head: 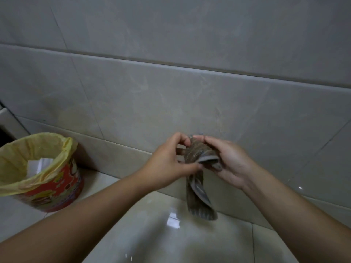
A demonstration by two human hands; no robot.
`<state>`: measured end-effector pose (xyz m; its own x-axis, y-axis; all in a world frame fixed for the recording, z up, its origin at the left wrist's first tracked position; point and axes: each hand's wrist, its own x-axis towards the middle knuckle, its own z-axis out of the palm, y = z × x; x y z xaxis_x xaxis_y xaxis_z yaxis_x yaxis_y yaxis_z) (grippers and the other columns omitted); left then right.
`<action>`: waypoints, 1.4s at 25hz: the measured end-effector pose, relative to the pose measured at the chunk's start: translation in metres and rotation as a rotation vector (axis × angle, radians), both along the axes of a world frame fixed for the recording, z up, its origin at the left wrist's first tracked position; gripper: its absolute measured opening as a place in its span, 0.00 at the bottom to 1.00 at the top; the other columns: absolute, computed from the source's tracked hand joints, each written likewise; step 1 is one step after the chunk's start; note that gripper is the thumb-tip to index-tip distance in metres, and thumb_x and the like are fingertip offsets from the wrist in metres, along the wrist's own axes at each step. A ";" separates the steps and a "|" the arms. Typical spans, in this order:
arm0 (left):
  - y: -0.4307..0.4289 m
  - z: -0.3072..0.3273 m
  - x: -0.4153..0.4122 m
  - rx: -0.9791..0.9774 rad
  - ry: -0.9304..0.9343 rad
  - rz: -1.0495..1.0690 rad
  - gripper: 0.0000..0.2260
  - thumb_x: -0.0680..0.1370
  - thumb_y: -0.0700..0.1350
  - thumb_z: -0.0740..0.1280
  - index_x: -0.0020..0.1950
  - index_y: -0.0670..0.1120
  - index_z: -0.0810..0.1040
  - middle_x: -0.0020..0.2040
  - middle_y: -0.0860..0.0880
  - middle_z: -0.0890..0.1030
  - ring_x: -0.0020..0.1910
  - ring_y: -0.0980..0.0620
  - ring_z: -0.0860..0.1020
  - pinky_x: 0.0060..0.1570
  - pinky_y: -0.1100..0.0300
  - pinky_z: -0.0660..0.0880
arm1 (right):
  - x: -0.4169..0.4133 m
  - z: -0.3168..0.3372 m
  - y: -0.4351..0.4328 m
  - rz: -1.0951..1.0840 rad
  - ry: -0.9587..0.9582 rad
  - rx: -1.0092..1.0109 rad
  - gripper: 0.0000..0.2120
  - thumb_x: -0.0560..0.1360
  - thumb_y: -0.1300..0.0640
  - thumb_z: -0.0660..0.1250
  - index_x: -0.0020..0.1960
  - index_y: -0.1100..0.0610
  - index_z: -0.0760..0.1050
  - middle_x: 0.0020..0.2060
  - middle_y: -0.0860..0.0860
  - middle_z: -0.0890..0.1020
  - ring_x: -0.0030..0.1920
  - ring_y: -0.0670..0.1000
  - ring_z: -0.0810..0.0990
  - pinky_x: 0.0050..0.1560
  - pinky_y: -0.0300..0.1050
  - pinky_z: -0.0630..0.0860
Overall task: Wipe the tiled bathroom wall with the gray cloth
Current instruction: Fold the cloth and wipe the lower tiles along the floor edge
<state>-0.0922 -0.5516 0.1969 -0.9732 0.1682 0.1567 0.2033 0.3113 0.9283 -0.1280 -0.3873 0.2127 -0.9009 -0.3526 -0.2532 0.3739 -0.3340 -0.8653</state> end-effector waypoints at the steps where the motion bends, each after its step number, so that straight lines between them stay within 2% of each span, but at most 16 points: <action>1: -0.005 0.004 0.000 0.144 -0.097 -0.003 0.13 0.73 0.37 0.74 0.48 0.47 0.72 0.47 0.50 0.80 0.46 0.54 0.81 0.47 0.57 0.81 | 0.000 0.001 -0.001 -0.004 0.011 -0.011 0.10 0.78 0.65 0.60 0.52 0.64 0.79 0.46 0.60 0.84 0.41 0.53 0.83 0.45 0.47 0.80; 3: -0.010 0.010 0.004 0.290 -0.273 -0.011 0.03 0.79 0.36 0.66 0.48 0.43 0.77 0.43 0.48 0.82 0.42 0.54 0.81 0.45 0.59 0.80 | -0.001 0.001 -0.002 0.013 0.007 -0.051 0.11 0.73 0.70 0.62 0.53 0.63 0.78 0.43 0.59 0.84 0.39 0.52 0.84 0.44 0.44 0.81; 7: -0.020 0.008 0.003 0.442 -0.487 0.120 0.11 0.81 0.45 0.61 0.50 0.45 0.82 0.42 0.45 0.83 0.38 0.50 0.79 0.38 0.58 0.74 | -0.008 0.010 -0.003 0.016 -0.052 -0.143 0.17 0.64 0.65 0.69 0.53 0.57 0.79 0.36 0.53 0.82 0.32 0.47 0.80 0.32 0.37 0.78; 10: -0.031 0.010 -0.001 0.714 -0.607 0.185 0.12 0.81 0.45 0.61 0.51 0.39 0.81 0.41 0.40 0.81 0.38 0.46 0.80 0.39 0.55 0.79 | -0.003 0.006 -0.009 0.028 -0.107 -0.253 0.08 0.65 0.59 0.71 0.43 0.59 0.83 0.43 0.56 0.84 0.39 0.51 0.84 0.43 0.43 0.82; 11: -0.034 0.011 -0.001 0.777 -0.622 0.184 0.12 0.81 0.44 0.61 0.53 0.38 0.80 0.42 0.39 0.82 0.38 0.46 0.81 0.40 0.55 0.81 | 0.004 0.002 -0.014 0.026 -0.083 -0.144 0.08 0.67 0.57 0.70 0.44 0.58 0.82 0.46 0.57 0.84 0.42 0.51 0.84 0.47 0.45 0.81; 13: -0.037 0.010 -0.001 0.841 -0.616 0.180 0.13 0.81 0.43 0.61 0.59 0.36 0.79 0.46 0.38 0.82 0.37 0.47 0.83 0.40 0.55 0.83 | 0.019 -0.007 -0.024 -0.012 0.105 0.356 0.19 0.66 0.49 0.75 0.51 0.57 0.75 0.49 0.53 0.83 0.46 0.49 0.82 0.48 0.43 0.78; 15: -0.040 0.009 -0.001 0.875 -0.587 0.177 0.14 0.80 0.43 0.62 0.63 0.38 0.77 0.50 0.38 0.81 0.40 0.46 0.82 0.44 0.53 0.82 | 0.030 -0.012 -0.033 -0.085 0.331 0.789 0.22 0.65 0.43 0.77 0.51 0.53 0.74 0.46 0.48 0.82 0.45 0.45 0.80 0.45 0.40 0.75; 17: -0.045 0.008 0.000 0.889 -0.573 0.164 0.14 0.77 0.44 0.64 0.60 0.40 0.78 0.49 0.38 0.82 0.42 0.46 0.81 0.46 0.54 0.81 | 0.038 -0.015 -0.043 -0.056 0.431 0.865 0.16 0.67 0.43 0.75 0.47 0.51 0.78 0.43 0.45 0.82 0.44 0.44 0.81 0.47 0.43 0.78; 20: -0.050 0.007 0.004 0.857 -0.560 0.121 0.10 0.79 0.44 0.63 0.56 0.42 0.79 0.49 0.40 0.82 0.42 0.46 0.81 0.44 0.54 0.82 | 0.037 -0.020 -0.052 -0.048 0.465 0.909 0.06 0.73 0.51 0.71 0.43 0.53 0.81 0.39 0.47 0.84 0.40 0.46 0.82 0.45 0.43 0.78; 23: -0.059 0.011 0.003 0.798 -0.507 0.207 0.09 0.83 0.44 0.59 0.51 0.45 0.77 0.43 0.44 0.82 0.39 0.49 0.81 0.39 0.57 0.81 | 0.028 -0.015 -0.048 -0.018 0.146 0.535 0.09 0.79 0.60 0.63 0.42 0.58 0.78 0.37 0.56 0.83 0.36 0.53 0.82 0.47 0.50 0.80; 25: -0.076 0.009 -0.003 0.552 -0.398 0.372 0.11 0.84 0.46 0.58 0.47 0.47 0.76 0.40 0.46 0.80 0.37 0.52 0.79 0.38 0.60 0.77 | 0.020 -0.013 -0.039 0.022 -0.021 0.295 0.09 0.80 0.61 0.58 0.45 0.57 0.75 0.33 0.55 0.82 0.31 0.51 0.81 0.42 0.49 0.80; 27: -0.100 0.007 -0.008 0.137 -0.279 0.540 0.14 0.84 0.48 0.58 0.43 0.45 0.76 0.40 0.46 0.79 0.39 0.51 0.76 0.39 0.59 0.71 | 0.011 -0.013 -0.029 -0.017 -0.042 0.253 0.09 0.82 0.61 0.57 0.45 0.55 0.73 0.27 0.50 0.80 0.25 0.46 0.78 0.31 0.38 0.77; 29: -0.118 0.007 -0.009 -0.108 -0.252 0.633 0.15 0.84 0.49 0.60 0.40 0.44 0.76 0.37 0.45 0.78 0.39 0.49 0.75 0.36 0.58 0.68 | 0.005 -0.012 -0.019 -0.090 -0.047 0.249 0.07 0.82 0.62 0.58 0.49 0.55 0.73 0.25 0.47 0.78 0.22 0.42 0.75 0.24 0.33 0.73; 32: -0.133 0.013 -0.009 -0.034 -0.298 0.549 0.08 0.78 0.51 0.69 0.48 0.47 0.77 0.41 0.45 0.79 0.43 0.46 0.77 0.42 0.55 0.72 | 0.001 -0.009 -0.004 0.006 -0.005 0.288 0.12 0.79 0.65 0.62 0.60 0.57 0.75 0.34 0.50 0.80 0.30 0.44 0.77 0.32 0.36 0.75; 34: -0.141 0.019 -0.005 -0.056 -0.341 0.266 0.17 0.67 0.54 0.77 0.53 0.53 0.79 0.48 0.46 0.82 0.49 0.48 0.80 0.51 0.53 0.75 | -0.002 -0.006 0.003 0.148 0.144 0.531 0.19 0.74 0.67 0.68 0.64 0.59 0.75 0.45 0.52 0.82 0.43 0.47 0.80 0.46 0.39 0.76; 35: -0.143 0.020 -0.003 -0.166 -0.338 0.136 0.20 0.63 0.51 0.78 0.54 0.54 0.80 0.51 0.48 0.82 0.51 0.49 0.80 0.55 0.54 0.76 | -0.003 -0.006 0.004 0.201 0.299 0.784 0.22 0.72 0.67 0.71 0.65 0.58 0.75 0.50 0.52 0.81 0.48 0.48 0.80 0.52 0.39 0.75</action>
<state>-0.0956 -0.6948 0.2168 -0.9803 0.0303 -0.1951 -0.1588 0.4660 0.8704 -0.1311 -0.3830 0.2066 -0.9077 -0.3352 -0.2526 0.0819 0.4488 -0.8899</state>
